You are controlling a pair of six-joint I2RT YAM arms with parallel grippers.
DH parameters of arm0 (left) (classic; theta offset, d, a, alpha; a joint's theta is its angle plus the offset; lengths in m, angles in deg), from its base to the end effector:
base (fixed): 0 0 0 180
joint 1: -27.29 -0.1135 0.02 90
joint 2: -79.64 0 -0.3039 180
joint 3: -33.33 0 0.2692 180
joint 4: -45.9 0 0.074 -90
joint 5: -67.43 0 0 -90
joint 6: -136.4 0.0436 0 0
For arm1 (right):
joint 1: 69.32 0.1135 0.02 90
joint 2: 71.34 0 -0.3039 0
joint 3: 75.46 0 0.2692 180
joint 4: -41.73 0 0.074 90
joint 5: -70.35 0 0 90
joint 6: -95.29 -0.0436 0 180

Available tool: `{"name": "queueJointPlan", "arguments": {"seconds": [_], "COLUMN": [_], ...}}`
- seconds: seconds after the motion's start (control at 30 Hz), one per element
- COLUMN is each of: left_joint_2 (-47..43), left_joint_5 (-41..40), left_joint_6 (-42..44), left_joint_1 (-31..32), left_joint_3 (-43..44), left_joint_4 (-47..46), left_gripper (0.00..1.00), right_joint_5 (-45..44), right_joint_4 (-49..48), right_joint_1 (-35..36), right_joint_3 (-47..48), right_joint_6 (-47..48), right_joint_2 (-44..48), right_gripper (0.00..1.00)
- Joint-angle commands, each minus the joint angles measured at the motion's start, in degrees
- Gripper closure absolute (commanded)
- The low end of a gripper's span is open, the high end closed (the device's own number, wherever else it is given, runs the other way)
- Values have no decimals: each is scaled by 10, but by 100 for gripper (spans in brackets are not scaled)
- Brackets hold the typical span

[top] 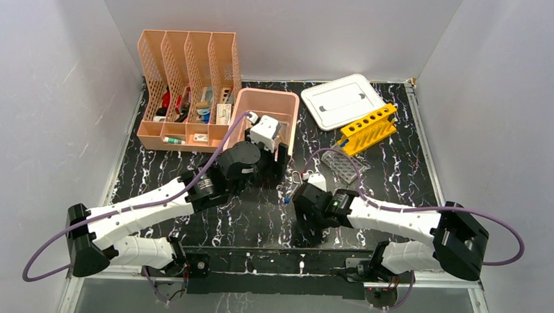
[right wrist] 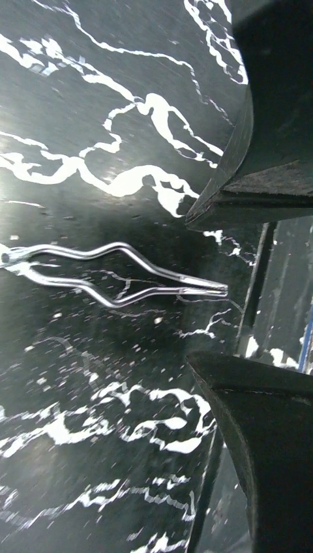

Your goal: Organize the chemistry lab equipment

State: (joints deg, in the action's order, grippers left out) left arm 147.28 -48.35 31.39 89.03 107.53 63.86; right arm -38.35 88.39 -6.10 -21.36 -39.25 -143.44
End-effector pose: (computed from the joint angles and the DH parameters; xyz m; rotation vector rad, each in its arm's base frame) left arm 0.1506 -0.2402 0.4029 0.3943 1.7415 -0.5769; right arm 0.1170 0.2008 0.2153 -0.3287 2.5946 0.2209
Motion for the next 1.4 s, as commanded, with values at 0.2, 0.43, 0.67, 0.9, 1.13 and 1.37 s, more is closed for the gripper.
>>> {"name": "queueJointPlan", "arguments": {"seconds": [0.2, 0.43, 0.67, 0.9, 1.13, 1.37], "left_joint_2": [-37, -11, -7, -1, 15, 15], "left_joint_5": [-45, -36, -41, -43, -37, -32], "left_joint_6": [-3, -7, -7, -24, -14, -14], "left_joint_1": [3, 3, 3, 3, 3, 3], "left_joint_3": [-14, -3, -3, 3, 10, 11], "left_joint_4": [-13, -9, -9, 6, -10, -17], "left_gripper": [40, 40, 40, 38, 37, 37], "right_joint_5": [8, -3, 3, -33, -52, -67], "right_joint_4": [9, -33, -60, -8, 32, 71], "right_joint_1": [23, 23, 23, 23, 14, 6], "right_joint_3": [-52, -46, -51, -24, 16, 60], "right_joint_6": [-39, -16, 6, 29, 43, 51], "right_joint_2": [20, -12, -22, 7, 73, 68], "right_gripper": [28, 43, 72, 100, 100, 100]}}
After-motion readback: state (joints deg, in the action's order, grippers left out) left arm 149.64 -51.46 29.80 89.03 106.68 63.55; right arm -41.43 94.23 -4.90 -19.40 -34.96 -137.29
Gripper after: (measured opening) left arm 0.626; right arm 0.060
